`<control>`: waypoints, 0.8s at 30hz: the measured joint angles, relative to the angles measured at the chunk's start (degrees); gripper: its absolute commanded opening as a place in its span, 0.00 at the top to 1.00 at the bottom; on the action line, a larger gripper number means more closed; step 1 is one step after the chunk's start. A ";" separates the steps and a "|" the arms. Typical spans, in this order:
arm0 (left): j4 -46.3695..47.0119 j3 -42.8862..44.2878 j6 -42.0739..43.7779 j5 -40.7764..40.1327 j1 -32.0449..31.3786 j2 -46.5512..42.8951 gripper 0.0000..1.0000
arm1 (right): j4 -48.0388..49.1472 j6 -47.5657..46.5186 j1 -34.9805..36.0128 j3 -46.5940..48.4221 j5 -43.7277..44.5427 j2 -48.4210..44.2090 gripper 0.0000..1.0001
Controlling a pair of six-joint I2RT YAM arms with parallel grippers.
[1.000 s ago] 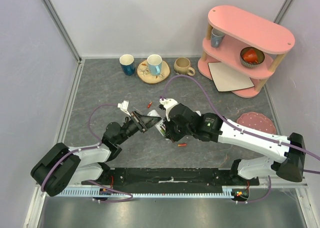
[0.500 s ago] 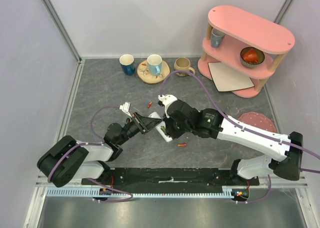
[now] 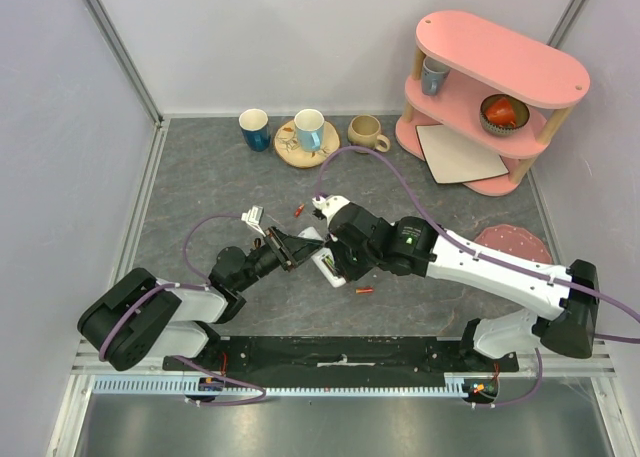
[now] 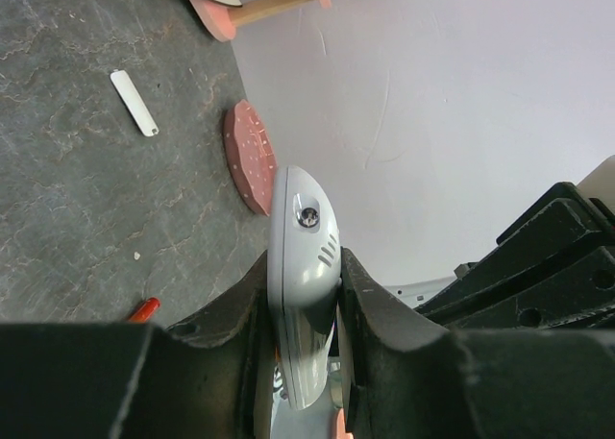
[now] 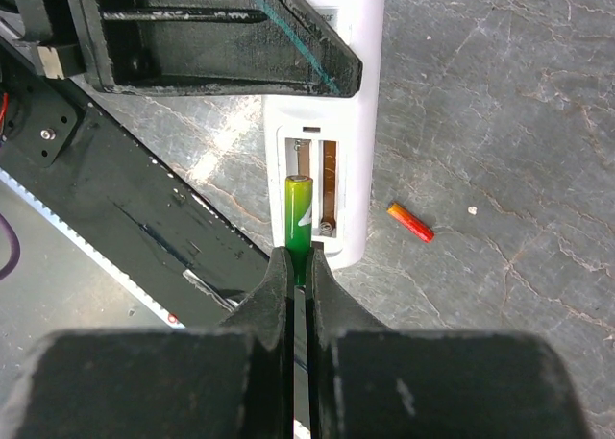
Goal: Load the batteries into the remote control
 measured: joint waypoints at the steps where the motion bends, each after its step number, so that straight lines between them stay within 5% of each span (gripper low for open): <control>1: 0.00 0.00 0.00 0.09 0.00 0.00 0.98 | -0.09 0.00 0.00 0.00 -0.04 0.04 1.00; 24: -0.11 -0.02 0.00 1.81 0.00 -1.18 0.98 | -0.59 -1.07 0.07 1.11 -0.79 3.50 1.00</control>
